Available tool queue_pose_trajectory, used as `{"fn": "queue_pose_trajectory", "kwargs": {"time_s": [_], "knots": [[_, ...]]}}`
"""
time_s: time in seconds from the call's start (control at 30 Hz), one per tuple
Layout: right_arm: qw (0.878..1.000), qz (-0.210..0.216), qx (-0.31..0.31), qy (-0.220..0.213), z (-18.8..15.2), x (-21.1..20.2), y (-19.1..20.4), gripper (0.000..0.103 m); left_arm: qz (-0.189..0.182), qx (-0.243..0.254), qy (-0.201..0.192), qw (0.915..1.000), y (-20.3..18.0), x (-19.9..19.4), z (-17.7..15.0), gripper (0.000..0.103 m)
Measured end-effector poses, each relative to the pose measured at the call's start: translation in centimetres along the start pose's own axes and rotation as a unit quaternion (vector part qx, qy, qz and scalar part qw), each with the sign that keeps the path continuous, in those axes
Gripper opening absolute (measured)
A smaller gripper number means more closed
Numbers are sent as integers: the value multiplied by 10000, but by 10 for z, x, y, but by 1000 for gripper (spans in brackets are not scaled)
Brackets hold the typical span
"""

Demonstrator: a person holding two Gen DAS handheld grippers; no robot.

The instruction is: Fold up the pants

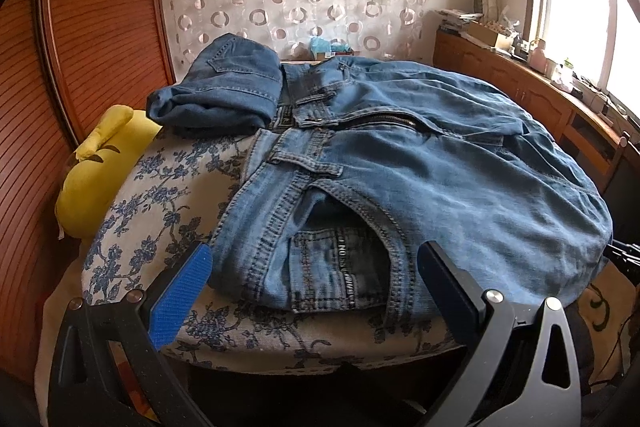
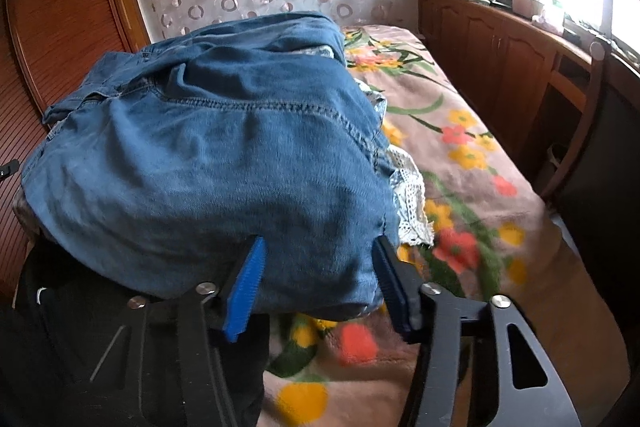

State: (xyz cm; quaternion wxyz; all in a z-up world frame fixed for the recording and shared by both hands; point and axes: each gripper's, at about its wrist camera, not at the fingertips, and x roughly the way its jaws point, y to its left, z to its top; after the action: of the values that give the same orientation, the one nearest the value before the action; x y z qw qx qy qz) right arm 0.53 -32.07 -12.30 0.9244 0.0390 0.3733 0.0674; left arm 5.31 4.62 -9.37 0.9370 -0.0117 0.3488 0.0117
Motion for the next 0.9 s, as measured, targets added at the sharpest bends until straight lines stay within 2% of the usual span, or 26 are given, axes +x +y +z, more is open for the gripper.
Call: {"fn": "queue_pose_trajectory", "kwargs": {"time_s": [0.07, 0.1, 0.23, 0.6, 0.9], "knots": [[10000, 31, 44, 35, 0, 2, -3, 34, 27, -50, 6, 10000, 5, 1, -1, 103], [9999, 54, 74, 54, 0, 3, -6, 21, 31, -83, 11, 10000, 7, 2, -2, 103], [9999, 120, 123, -7, 4, 1, -13, 3, 48, -148, 70, 9999, 13, 9, -4, 103], [9972, -13, -43, -751, 18, -51, -4, 1, 112, -451, 68, 9989, 43, 19, -10, 102], [9933, -138, -339, -1097, 40, -70, 15, 1, -164, -638, 212, 9976, 59, 30, -15, 69]]}}
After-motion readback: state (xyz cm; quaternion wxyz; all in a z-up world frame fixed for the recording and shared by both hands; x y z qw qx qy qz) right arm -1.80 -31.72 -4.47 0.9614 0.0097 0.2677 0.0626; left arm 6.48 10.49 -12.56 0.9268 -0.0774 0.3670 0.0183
